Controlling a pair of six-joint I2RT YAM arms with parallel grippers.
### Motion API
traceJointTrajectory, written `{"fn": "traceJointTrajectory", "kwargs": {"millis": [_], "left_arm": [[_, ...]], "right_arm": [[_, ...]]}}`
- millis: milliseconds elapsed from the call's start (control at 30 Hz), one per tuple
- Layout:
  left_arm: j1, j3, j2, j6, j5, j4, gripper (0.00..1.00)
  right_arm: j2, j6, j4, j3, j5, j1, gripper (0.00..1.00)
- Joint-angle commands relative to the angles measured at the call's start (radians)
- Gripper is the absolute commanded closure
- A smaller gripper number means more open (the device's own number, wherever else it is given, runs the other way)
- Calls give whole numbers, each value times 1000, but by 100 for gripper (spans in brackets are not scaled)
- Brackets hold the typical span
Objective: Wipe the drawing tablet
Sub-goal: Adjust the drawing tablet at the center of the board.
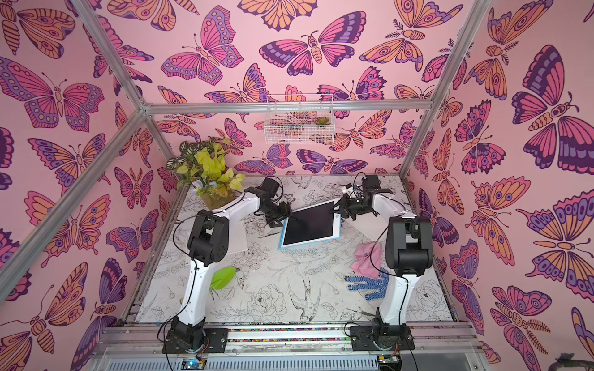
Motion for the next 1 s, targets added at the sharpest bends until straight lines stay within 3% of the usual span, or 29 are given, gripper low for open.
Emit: {"fn": "traceJointTrajectory", "kwargs": {"millis": [0,233,367,500,600,733,833,967], "left_arm": [[-6,-58,66,10,-24,-32,25],[15,-106,-97,-44,-110,-51,25],[34,-123,-257,-102,-164,-93,25],[45,-123,-376,-207,-129,-98,27],[49,-99,-422,-306,-82,-90,29],[54,-92,-451,-435,-24,-42,30],[60,-96,-466,-491,-5,-10,31],[67,-105,-471,-542,15,31,30]], "right_arm": [[-69,27,21,0,4,10,92],[-199,7,-3,31,108,26,100],[-293,-138,-101,102,296,87,100],[-400,-312,-116,113,568,210,100],[-498,-466,-9,30,824,349,100],[-627,-704,308,-186,1092,529,100],[-661,-891,480,-290,1165,629,100],[-653,-1046,537,-329,1222,713,100]]}}
